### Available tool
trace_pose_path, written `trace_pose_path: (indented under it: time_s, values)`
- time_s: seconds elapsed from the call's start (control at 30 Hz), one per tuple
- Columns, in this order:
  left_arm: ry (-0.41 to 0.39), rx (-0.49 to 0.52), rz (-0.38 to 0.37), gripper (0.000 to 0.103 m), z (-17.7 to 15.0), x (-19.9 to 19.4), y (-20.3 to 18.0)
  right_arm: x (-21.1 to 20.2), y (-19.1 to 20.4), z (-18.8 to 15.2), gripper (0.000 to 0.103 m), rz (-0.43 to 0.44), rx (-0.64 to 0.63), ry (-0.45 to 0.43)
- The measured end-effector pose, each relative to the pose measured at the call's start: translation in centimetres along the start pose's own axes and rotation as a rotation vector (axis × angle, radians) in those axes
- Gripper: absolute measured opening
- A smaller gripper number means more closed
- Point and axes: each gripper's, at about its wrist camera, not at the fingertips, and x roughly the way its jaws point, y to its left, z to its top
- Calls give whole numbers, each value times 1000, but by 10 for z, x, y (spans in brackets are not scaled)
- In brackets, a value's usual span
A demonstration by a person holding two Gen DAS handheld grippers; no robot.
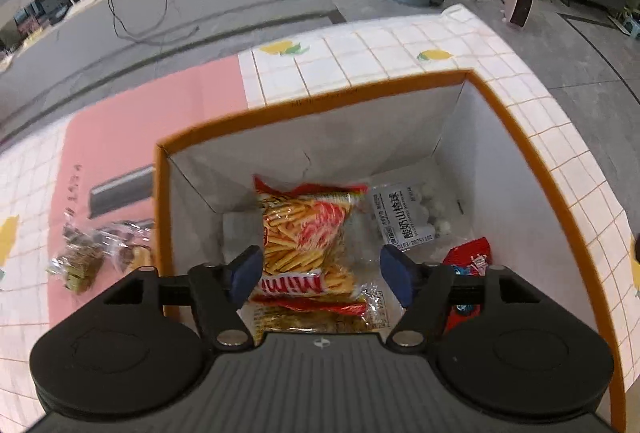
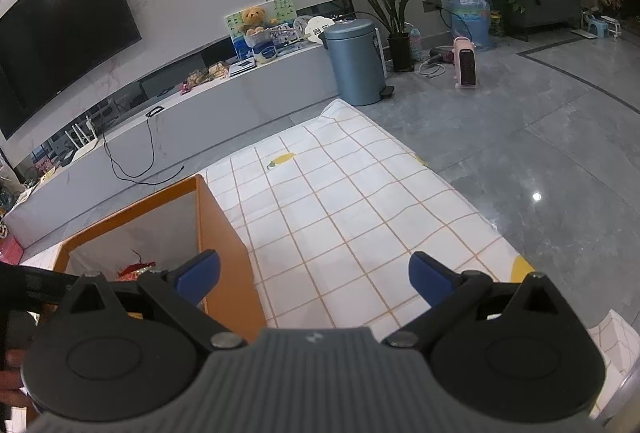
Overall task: Organize snacks
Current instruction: 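Carry the red Mimi bag over the box and open the left tool, then move both tools back over the remaining snack packs on the table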
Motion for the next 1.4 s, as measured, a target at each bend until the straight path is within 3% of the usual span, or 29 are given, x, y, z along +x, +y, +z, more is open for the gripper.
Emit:
trace_pose_path:
  time_s: [0.3,0.57,0.77,0.9,1.0,1.03,1.1,1.2,1.4]
  values:
    - [-35,-16,-23,79,-10,-56,26,-3,13,0,98,44,-17,-14]
    - [-84,-82,-10,80,-32,-113,77,-26,54,2,98,103,-74,-82]
    - [-111,-48,-14,80,-58,-143,96,-40,84,-3,96,171,-117,-110]
    - [-113,-55,-41,80,-77,-151,109,-37,104,-4,81,201,-178,-81]
    - [-127,-56,-68,80,-89,-153,122,-28,130,-3,64,236,-271,-36]
    - [-134,-62,-75,80,-93,-151,126,-21,139,-2,53,258,-285,-9]
    - [-141,-74,-88,80,-98,-147,134,-4,152,2,42,308,-289,54]
    - [-133,-85,-113,80,-105,-136,144,31,172,5,30,320,-318,170]
    - [-101,-132,-161,80,-107,-111,165,98,202,0,28,241,-391,360]
